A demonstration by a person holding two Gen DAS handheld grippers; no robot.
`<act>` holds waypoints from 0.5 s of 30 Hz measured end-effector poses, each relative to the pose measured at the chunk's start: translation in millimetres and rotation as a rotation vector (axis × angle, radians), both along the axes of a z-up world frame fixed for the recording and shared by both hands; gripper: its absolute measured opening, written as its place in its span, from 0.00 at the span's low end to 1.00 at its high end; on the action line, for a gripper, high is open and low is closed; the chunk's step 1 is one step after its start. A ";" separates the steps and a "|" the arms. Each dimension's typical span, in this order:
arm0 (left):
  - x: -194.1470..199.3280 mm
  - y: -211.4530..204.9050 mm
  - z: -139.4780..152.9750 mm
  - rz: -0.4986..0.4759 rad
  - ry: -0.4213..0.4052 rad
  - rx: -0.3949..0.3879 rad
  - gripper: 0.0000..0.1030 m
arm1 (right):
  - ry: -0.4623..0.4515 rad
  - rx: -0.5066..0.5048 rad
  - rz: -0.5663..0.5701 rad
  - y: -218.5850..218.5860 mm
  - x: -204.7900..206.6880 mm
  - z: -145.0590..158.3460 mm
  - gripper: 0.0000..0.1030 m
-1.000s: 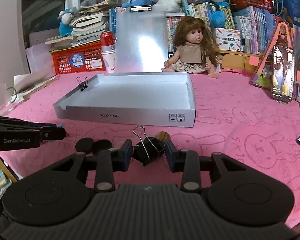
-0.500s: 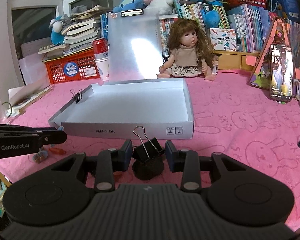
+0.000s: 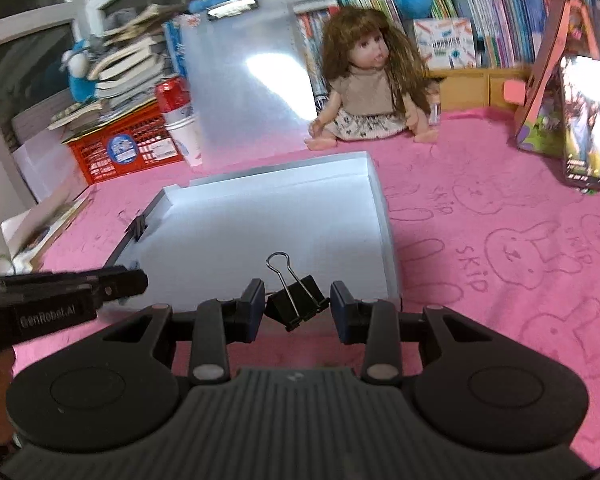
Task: Organize rigid objects
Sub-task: 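Open the right tool over the white box while the left releases the blue clip there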
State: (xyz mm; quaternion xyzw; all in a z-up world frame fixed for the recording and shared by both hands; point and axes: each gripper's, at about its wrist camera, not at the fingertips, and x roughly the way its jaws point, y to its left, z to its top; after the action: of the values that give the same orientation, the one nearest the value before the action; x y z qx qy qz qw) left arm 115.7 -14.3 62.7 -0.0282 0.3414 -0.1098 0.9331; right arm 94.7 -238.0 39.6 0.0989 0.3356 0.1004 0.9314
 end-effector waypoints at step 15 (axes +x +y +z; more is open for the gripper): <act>64.4 -5.1 -39.4 0.030 0.112 0.068 0.17 | 0.162 -0.050 -0.023 13.9 71.8 -27.7 0.39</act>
State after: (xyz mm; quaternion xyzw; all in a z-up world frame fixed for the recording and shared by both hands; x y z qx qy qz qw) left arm 180.2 -19.4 23.3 -0.0076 0.3960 -0.0822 0.9146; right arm 166.5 -224.1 11.9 0.0876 0.4112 0.0728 0.9044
